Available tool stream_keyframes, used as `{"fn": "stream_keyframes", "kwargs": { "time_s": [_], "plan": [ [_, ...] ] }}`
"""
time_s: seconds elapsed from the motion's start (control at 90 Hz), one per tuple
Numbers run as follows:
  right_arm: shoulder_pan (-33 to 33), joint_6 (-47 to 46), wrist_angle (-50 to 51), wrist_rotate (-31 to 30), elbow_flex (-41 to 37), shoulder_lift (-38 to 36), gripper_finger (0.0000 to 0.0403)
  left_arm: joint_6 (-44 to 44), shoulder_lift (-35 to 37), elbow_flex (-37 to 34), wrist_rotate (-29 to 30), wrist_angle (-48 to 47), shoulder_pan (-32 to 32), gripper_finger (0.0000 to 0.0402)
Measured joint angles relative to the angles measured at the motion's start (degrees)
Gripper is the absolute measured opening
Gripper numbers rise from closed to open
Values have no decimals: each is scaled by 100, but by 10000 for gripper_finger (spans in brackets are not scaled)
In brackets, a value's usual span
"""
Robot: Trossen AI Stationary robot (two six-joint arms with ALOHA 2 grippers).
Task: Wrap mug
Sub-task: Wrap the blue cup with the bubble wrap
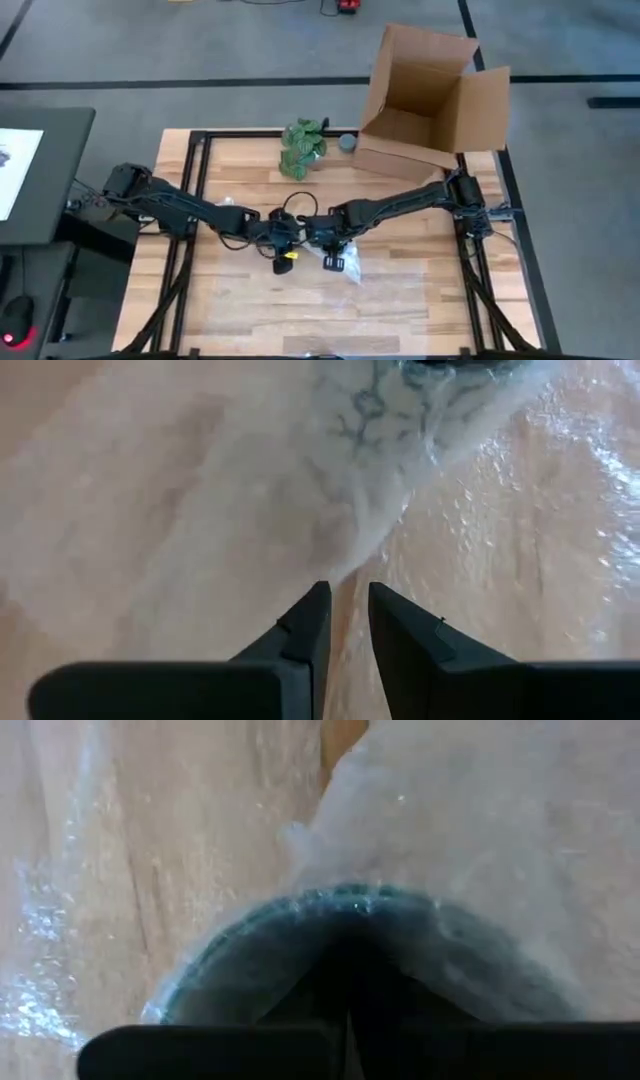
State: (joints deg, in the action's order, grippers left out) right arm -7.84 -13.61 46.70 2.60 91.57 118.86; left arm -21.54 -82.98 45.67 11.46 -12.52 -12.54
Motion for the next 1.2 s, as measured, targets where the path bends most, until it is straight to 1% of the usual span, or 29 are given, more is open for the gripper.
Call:
{"fn": "stream_keyframes", "kwargs": {
  "time_s": [0.144,0.267,0.378,0.467,0.567,0.622,0.689,0.733,0.778,0.878,0.944,1.089,1.2],
  "plan": [
    [-12,59,44,36,-5,10,0,-57,341,0,-186,-616,-90,52],
    [-16,59,45,41,-18,-81,0,-117,284,-7,-227,-988,-155,53],
    [-37,57,90,60,-33,-150,0,-96,226,-301,-230,-661,-126,59],
    [-71,59,126,58,-38,-205,0,-147,227,-680,-383,77,-13,73],
    [-106,63,141,61,-38,-221,0,-168,236,-1051,-483,573,98,90],
    [-113,73,167,62,-34,-228,0,186,227,-1231,-505,873,119,100],
    [-118,87,247,71,4,-235,0,1081,225,-1377,-502,1029,75,108],
    [-124,123,257,73,8,-237,0,1561,225,-1420,-371,1059,8,112],
    [-124,146,251,73,10,-237,0,1833,225,-1429,-145,1061,-47,114],
    [-117,147,246,73,13,-239,0,2046,225,-1431,339,1091,-61,120],
    [-117,149,240,75,15,-241,0,2070,225,-1432,555,1207,-32,125],
    [-117,151,233,73,17,-246,0,2175,225,-1434,521,1542,190,134],
    [-117,153,227,73,19,-246,0,2415,225,-1434,320,1635,389,135]
  ]
}}
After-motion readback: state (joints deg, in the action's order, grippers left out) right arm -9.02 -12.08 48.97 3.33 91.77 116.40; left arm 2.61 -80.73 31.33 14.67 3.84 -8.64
